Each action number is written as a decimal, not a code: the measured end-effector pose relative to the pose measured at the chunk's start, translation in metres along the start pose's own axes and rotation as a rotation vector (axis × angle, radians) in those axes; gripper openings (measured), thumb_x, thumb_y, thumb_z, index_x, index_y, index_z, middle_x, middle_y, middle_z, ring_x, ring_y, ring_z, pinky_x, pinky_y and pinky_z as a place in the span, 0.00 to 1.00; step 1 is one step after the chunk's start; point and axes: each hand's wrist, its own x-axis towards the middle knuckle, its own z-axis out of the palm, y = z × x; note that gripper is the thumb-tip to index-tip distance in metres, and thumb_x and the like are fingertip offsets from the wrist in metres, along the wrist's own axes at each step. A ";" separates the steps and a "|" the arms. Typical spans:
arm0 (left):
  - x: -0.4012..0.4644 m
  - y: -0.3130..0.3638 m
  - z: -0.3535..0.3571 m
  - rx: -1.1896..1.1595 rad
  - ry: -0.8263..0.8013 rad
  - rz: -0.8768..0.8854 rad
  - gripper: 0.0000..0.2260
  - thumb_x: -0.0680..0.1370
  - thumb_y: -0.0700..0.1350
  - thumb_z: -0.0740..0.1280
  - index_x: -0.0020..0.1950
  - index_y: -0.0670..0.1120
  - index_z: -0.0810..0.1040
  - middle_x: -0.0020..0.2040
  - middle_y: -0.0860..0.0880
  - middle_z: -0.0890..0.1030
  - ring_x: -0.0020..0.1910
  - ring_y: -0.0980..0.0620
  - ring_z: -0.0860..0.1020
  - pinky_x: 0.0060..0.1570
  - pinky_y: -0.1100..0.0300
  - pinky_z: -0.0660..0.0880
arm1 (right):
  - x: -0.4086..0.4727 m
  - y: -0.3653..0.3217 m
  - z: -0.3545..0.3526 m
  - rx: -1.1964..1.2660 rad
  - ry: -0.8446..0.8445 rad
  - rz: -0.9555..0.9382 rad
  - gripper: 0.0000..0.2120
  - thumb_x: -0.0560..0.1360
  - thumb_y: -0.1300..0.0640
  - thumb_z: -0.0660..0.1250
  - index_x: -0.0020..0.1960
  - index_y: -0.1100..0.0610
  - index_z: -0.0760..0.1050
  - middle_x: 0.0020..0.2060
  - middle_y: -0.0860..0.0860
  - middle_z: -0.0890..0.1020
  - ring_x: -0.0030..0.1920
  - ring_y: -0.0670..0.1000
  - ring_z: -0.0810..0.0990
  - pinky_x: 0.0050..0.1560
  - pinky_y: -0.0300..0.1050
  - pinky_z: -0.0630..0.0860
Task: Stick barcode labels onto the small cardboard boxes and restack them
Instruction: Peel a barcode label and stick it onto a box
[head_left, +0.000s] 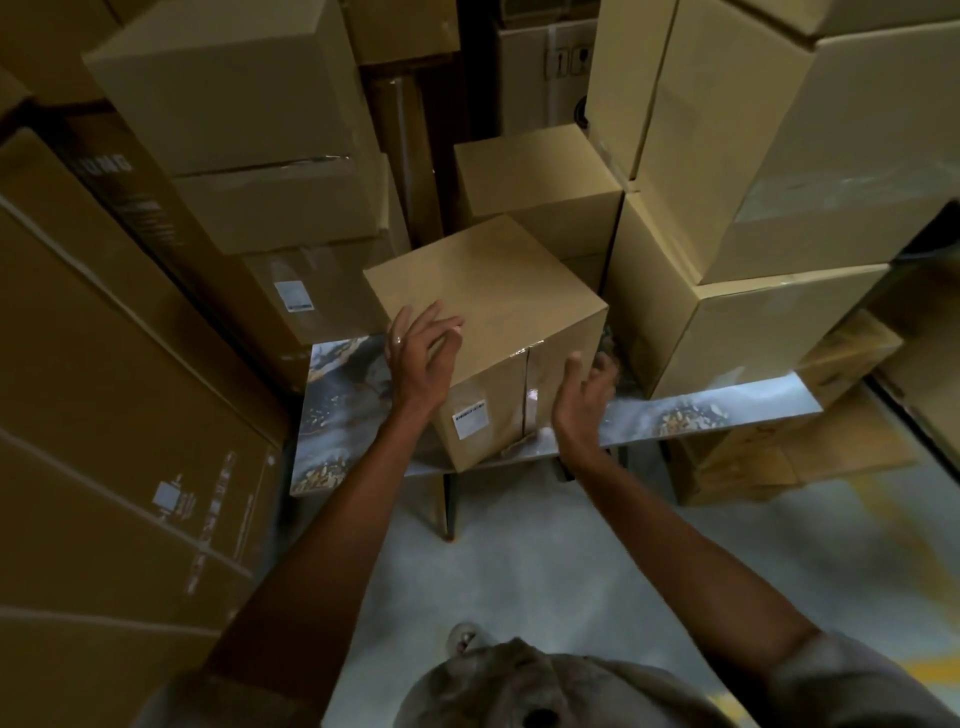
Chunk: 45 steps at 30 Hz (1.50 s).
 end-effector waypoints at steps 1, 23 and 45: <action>-0.005 0.002 -0.001 -0.038 0.004 -0.001 0.18 0.79 0.56 0.62 0.61 0.51 0.84 0.72 0.48 0.76 0.79 0.47 0.60 0.77 0.60 0.51 | 0.011 -0.008 -0.004 0.025 0.003 0.013 0.39 0.78 0.30 0.57 0.81 0.51 0.55 0.78 0.59 0.62 0.74 0.60 0.67 0.74 0.61 0.66; -0.012 0.072 -0.008 -0.686 0.244 -0.286 0.24 0.80 0.63 0.57 0.73 0.54 0.68 0.74 0.59 0.67 0.72 0.62 0.67 0.70 0.60 0.65 | 0.050 -0.103 -0.024 -0.396 -0.071 -0.208 0.48 0.71 0.23 0.60 0.82 0.48 0.55 0.80 0.57 0.60 0.78 0.65 0.56 0.74 0.69 0.48; 0.043 0.047 -0.041 -0.396 0.120 -0.082 0.16 0.82 0.57 0.56 0.64 0.51 0.75 0.56 0.52 0.82 0.50 0.59 0.80 0.50 0.60 0.75 | -0.028 -0.054 0.047 -0.664 -0.307 -0.828 0.38 0.81 0.37 0.52 0.83 0.55 0.43 0.82 0.59 0.40 0.81 0.60 0.36 0.78 0.67 0.42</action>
